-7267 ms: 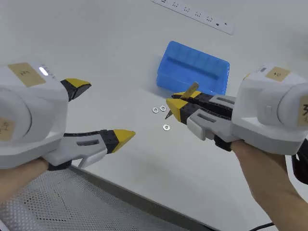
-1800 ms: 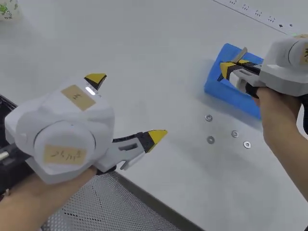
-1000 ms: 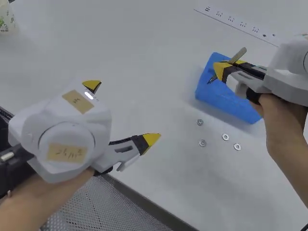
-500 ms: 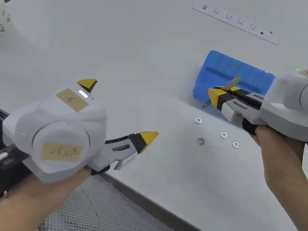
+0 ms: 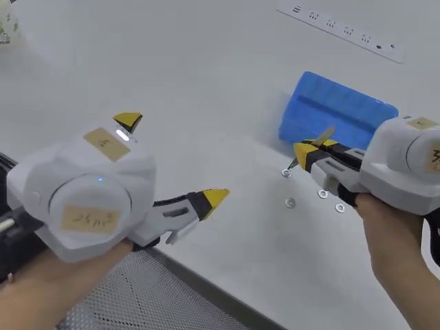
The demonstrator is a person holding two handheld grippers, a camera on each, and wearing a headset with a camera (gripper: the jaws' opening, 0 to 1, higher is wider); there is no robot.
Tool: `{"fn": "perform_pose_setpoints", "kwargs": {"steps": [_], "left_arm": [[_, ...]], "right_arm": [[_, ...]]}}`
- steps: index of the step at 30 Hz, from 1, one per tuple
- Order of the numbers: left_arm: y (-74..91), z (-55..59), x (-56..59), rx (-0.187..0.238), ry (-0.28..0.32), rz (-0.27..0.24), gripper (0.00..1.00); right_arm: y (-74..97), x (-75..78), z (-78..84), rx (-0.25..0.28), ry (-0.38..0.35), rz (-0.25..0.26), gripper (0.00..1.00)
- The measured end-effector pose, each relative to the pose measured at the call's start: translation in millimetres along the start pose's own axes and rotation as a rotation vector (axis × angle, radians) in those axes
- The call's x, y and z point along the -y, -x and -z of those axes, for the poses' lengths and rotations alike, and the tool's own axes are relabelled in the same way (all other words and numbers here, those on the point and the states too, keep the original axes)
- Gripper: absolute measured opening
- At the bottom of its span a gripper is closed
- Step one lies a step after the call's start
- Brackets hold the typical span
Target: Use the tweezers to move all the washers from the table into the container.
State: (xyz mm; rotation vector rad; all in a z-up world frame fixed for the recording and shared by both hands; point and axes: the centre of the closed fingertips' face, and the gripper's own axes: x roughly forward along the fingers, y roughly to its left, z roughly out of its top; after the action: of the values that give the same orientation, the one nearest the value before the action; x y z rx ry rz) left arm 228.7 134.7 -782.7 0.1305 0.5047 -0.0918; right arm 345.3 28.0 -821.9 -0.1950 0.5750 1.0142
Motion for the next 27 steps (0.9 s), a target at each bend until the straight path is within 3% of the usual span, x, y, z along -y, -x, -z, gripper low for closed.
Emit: {"fn": "perform_pose_setpoints", "kwargs": {"steps": [27], "left_arm": [[-0.4, 2.3, -1.6, -0.013, -0.006, -0.007, 0.87]], "right_arm": [[0.4, -3.7, 3.4, -0.013, 0.024, 0.0, 0.04]]}}
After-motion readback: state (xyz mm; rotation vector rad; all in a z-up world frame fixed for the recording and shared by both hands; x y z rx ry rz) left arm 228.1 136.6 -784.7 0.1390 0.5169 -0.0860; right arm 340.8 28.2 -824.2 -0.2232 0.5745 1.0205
